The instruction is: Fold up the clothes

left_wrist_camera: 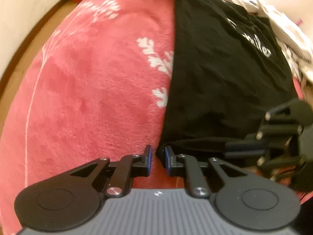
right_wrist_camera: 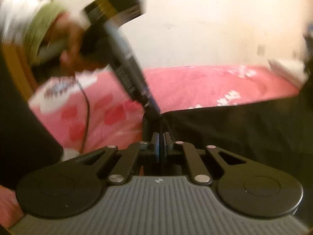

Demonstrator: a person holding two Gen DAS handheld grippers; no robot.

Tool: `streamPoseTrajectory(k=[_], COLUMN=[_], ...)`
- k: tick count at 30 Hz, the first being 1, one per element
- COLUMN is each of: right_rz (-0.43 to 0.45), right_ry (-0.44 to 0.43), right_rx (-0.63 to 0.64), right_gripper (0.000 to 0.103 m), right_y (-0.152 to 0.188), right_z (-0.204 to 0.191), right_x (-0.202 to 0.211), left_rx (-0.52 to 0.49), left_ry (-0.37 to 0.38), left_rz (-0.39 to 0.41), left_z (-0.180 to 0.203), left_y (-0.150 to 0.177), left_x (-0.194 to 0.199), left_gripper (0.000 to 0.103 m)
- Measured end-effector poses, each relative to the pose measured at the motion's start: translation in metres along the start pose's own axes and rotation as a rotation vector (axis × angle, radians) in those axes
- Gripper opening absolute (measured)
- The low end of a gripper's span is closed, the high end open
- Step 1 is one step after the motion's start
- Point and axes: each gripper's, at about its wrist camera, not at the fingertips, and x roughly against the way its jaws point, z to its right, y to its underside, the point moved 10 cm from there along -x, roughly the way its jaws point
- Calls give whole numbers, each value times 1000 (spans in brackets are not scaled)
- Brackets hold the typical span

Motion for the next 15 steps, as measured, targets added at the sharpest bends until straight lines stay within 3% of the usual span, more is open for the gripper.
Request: streamPoseTrajectory(k=[5, 9, 15], right_rz=[-46, -89, -119], right_ry=[48, 55, 39], right_rx=[179, 240, 151], right_gripper=[5, 6, 6], right_y=[8, 19, 19], right_z=[-8, -9, 0], right_x=[-10, -19, -28], left_rx=[88, 108, 34], left_ry=[44, 56, 43], left_rz=[-21, -22, 6], left_z=[-9, -11, -5], left_y=[-2, -3, 1], left_x=[-3, -4, 2], left_gripper=[15, 15, 18])
